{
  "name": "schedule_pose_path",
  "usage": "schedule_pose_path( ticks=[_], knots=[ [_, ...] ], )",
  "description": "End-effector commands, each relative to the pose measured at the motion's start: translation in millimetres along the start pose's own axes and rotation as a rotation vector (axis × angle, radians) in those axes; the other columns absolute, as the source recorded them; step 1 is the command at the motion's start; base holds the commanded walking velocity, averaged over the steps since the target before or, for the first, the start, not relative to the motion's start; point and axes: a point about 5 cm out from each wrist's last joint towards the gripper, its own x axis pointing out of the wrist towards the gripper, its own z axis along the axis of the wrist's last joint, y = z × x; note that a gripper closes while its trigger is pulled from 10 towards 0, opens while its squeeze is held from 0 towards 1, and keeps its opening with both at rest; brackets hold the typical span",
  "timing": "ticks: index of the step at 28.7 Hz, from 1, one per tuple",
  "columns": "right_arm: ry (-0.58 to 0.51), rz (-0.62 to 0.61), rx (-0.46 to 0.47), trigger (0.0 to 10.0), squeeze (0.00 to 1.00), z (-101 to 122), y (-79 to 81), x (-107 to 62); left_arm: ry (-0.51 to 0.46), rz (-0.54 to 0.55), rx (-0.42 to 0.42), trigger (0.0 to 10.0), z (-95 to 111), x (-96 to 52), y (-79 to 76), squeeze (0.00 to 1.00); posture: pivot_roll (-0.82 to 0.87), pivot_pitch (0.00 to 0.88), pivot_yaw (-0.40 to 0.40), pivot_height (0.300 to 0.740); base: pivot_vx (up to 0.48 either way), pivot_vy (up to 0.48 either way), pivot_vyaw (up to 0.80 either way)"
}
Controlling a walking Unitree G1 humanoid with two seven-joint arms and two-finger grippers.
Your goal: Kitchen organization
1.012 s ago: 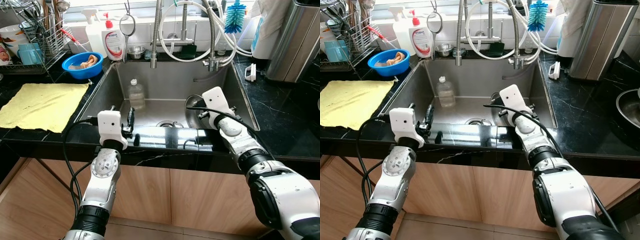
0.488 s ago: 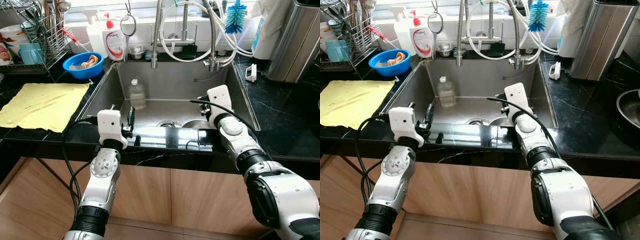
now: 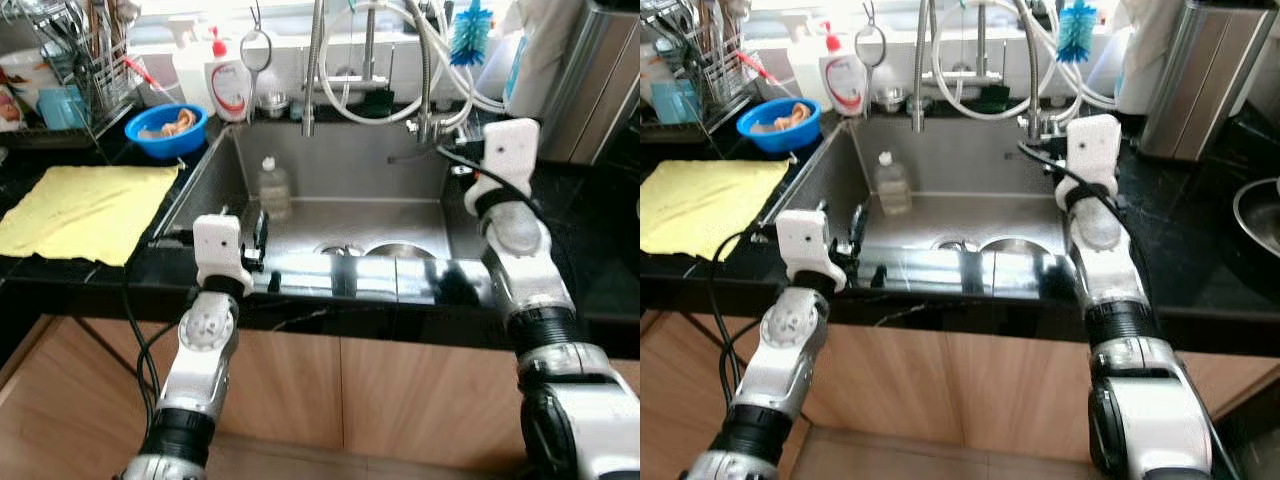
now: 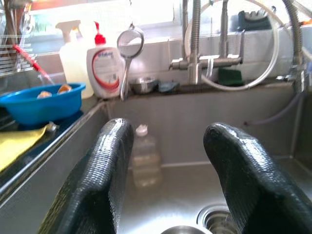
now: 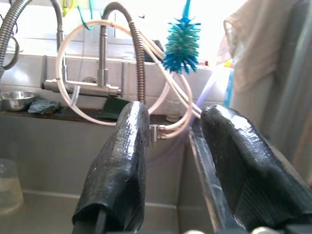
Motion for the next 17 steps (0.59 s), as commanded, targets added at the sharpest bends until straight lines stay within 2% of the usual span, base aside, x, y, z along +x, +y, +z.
schedule_pose_path(
  ticks=[1,4,8,12,13,14,16,17],
  knots=[
    [-0.029,-0.009,0.012,10.0,0.0,12,-4.6,-5.2,-0.008,0.003,0.002,10.0,4,2.4,3.8,0.0,-0.15,0.0,0.082,0.74,0.0,0.0,0.0],
    [0.003,-0.061,-0.004,10.0,0.0,11,-23.4,-20.9,-0.001,0.0,0.001,10.0,2,2.6,3.9,0.0,-0.16,0.0,0.084,0.74,0.0,0.0,0.0],
    [0.03,-0.096,0.037,10.0,0.0,9,-30.8,-30.5,0.0,-0.004,0.0,10.0,2,1.3,4.0,0.0,-0.17,0.0,0.085,0.74,0.0,0.0,0.0],
    [0.015,-0.034,0.121,10.0,0.0,7,-7.6,-47.4,-0.001,-0.011,0.003,10.0,2,-3.1,2.8,0.0,-0.17,0.0,0.083,0.74,0.0,0.0,0.0],
    [0.0,0.018,0.141,10.0,0.0,9,6.4,-56.8,0.003,-0.007,0.006,10.0,1,-4.7,4.4,0.0,-0.16,0.0,0.087,0.74,0.0,0.0,0.0],
    [0.0,0.018,0.141,10.0,0.0,9,6.4,-56.8,0.003,-0.007,0.006,10.0,1,-4.7,4.4,0.0,-0.16,0.0,0.087,0.74,0.0,0.0,0.0],
    [0.0,0.067,0.168,10.0,0.0,6,27.3,-69.2,0.01,0.012,0.012,10.0,-1,-6.7,10.2,0.0,-0.17,0.0,0.094,0.74,0.0,0.0,0.0],
    [0.0,0.067,0.168,10.0,0.0,6,27.3,-69.2,0.01,0.012,0.012,10.0,-1,-6.7,10.2,0.0,-0.17,0.0,0.094,0.74,0.0,0.0,0.0]
  ],
)
